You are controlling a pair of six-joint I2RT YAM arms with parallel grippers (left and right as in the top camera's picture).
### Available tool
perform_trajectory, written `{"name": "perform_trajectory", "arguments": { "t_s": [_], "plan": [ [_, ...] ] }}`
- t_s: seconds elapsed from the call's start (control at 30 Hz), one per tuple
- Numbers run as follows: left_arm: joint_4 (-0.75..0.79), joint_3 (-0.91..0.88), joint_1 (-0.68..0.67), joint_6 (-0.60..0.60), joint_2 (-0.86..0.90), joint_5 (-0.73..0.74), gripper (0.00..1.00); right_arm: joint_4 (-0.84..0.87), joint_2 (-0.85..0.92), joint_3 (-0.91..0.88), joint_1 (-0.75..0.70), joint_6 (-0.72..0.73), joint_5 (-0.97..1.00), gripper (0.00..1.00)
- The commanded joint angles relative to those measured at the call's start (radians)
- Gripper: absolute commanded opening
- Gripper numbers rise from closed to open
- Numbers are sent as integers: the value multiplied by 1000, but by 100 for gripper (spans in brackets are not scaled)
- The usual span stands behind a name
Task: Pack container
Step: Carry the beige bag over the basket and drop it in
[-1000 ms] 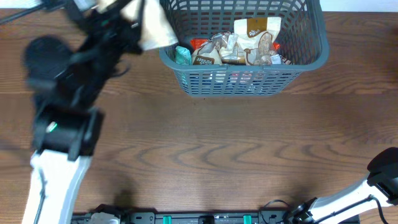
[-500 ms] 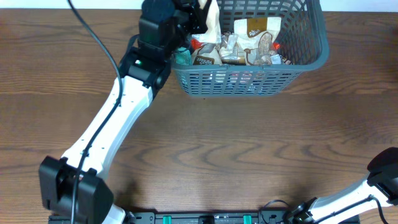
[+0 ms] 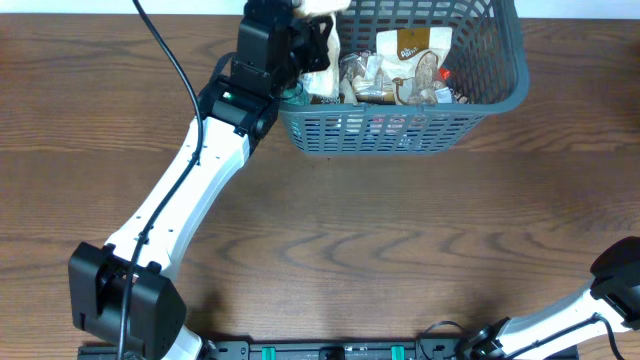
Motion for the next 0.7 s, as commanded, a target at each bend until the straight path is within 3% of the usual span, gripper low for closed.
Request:
{"name": "perform_trajectory", "arguments": {
  "t_s": [0.0,0.33,0.4,0.5,0.6,0.67],
  "plan": [
    [-8,45,2,37,-9,-19,5,0,-5,-5,-7,10,-1,99],
    [-101,45,-5,47,16,-18,6,0,-5,-5,-7,10,-1,99],
    [-103,45,-5,48,18,-19,13,0,-5,-5,-7,10,-1,99],
    [-90,45,-4,53,18,-19,47,0,-5,-5,-7,10,-1,99],
    [-76,45,-4,76,18,-19,72,0,-5,-5,-7,10,-1,99],
    [-70,46,-4,78,18,-19,78,0,-5,-5,-7,10,-1,99]
  ]
}}
